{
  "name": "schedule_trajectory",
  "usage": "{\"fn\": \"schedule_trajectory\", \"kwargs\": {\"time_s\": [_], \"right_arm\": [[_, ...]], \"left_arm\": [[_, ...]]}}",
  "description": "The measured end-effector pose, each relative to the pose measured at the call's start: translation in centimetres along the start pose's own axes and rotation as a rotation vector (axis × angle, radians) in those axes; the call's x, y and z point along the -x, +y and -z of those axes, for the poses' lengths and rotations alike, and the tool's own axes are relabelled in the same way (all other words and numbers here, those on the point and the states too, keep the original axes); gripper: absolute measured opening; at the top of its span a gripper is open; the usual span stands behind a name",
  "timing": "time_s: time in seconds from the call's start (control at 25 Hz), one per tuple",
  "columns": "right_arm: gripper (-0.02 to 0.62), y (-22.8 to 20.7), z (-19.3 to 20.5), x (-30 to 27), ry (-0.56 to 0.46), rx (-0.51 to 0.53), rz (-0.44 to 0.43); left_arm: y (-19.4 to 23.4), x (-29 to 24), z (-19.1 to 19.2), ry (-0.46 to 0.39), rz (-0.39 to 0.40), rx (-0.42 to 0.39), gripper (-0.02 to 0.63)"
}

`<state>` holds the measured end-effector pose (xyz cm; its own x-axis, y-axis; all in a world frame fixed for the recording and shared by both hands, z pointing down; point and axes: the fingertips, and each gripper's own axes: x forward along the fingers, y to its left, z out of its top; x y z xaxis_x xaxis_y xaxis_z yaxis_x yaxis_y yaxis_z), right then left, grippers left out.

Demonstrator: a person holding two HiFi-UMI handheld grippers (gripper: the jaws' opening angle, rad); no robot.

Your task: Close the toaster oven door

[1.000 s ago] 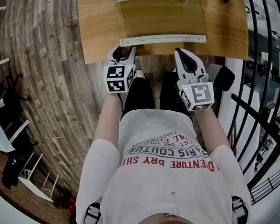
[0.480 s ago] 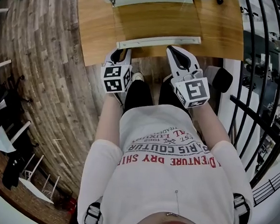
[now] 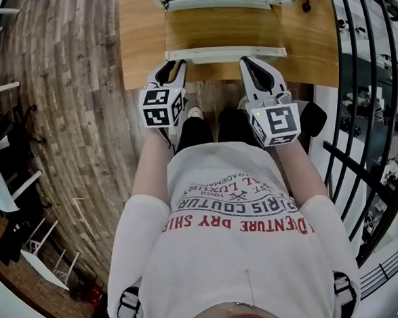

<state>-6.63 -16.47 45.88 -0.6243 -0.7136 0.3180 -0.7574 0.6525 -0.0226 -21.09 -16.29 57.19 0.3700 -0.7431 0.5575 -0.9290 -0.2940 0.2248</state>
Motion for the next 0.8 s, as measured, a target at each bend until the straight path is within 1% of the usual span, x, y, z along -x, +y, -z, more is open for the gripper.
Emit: {"fn": "schedule_trajectory", "kwargs": {"time_s": [0.28, 0.4, 0.52, 0.68, 0.8], "right_arm": [[-0.014, -0.4, -2.3, -0.5, -0.047, 0.003, 0.008], [-0.014, -0.6, -3.0, -0.7, -0.057, 0.002, 0.004], [-0.014, -1.2, -3.7, -0.8, -0.069, 0.005, 0.007], [-0.014, -1.8, -4.5, -0.7, -0.079, 0.015, 0.007], [-0.014, -2.4, -5.2, -0.8, -0.089, 0.026, 0.009]], "left_arm": [[0.2, 1.1, -2.8, -0.034, 0.008, -0.032, 0.101], [0.2, 1.6, -4.0, -0.057, -0.002, -0.055, 0.101], [0.2, 1.8, -5.4, -0.088, -0.003, -0.053, 0.101], [0.1, 2.2, -6.7, -0.112, -0.023, -0.084, 0.104], [0.2, 2.4, -7.8, -0.136, -0.030, -0.088, 0.104]]}}
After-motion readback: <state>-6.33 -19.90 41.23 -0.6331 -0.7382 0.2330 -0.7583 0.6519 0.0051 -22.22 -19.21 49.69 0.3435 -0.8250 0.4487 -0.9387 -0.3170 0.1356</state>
